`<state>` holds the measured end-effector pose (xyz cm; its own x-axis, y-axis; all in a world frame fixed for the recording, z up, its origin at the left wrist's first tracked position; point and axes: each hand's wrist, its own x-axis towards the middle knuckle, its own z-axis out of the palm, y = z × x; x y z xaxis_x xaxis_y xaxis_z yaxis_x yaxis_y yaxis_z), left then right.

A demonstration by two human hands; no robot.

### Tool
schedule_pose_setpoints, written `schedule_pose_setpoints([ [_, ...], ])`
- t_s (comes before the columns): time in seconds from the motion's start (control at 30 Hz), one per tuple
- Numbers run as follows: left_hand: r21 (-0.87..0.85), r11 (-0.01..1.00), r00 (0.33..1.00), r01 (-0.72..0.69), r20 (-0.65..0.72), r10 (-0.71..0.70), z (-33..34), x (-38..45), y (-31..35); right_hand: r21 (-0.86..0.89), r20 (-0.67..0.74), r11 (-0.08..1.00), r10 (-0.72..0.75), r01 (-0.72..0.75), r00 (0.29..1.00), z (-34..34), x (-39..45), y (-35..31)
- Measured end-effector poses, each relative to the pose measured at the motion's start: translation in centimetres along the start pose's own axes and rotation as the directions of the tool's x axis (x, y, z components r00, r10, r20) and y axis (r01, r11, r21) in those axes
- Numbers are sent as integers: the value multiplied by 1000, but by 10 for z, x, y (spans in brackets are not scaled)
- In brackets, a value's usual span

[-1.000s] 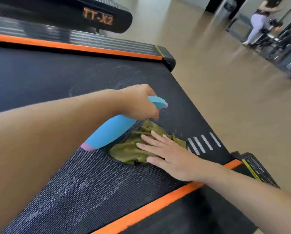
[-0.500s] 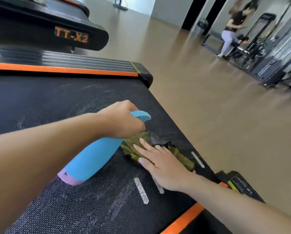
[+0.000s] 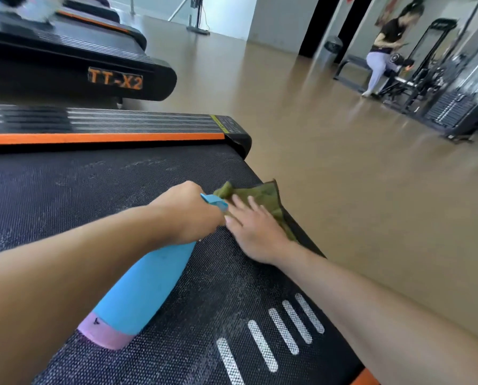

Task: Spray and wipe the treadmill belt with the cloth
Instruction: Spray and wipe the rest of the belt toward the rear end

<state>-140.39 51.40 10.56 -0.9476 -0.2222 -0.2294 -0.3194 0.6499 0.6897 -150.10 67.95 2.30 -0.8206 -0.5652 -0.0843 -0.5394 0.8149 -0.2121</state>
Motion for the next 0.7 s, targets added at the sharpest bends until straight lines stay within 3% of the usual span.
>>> schedule_pose_setpoints([
  [0.07, 8, 1000, 1000, 17, 14, -17, 4, 4, 1, 23, 2, 998, -63, 63, 998, 4, 4, 7],
  [0.27, -85, 994, 994, 74, -76, -81, -15, 14, -5, 105, 9, 962, 254, -254, 967, -17, 68, 52],
  [0.43, -132, 990, 981, 54, -179, -77, -25, 23, -1, 141, 33, 935, 324, -325, 946, -17, 99, 45],
  [0.5, -147, 985, 976, 92, -185, -119, -21, 27, -1, 90, 26, 959, 268, -270, 963, -19, 108, 32],
  [0.63, -121, 984, 972, 133, -180, -153, -13, 39, -2, -24, 32, 991, -133, 134, 991, -6, 106, -7],
  [0.7, -112, 983, 972, 144, -172, -162, -11, 44, -2, -8, 68, 977, -211, 212, 975, -7, 118, 0],
])
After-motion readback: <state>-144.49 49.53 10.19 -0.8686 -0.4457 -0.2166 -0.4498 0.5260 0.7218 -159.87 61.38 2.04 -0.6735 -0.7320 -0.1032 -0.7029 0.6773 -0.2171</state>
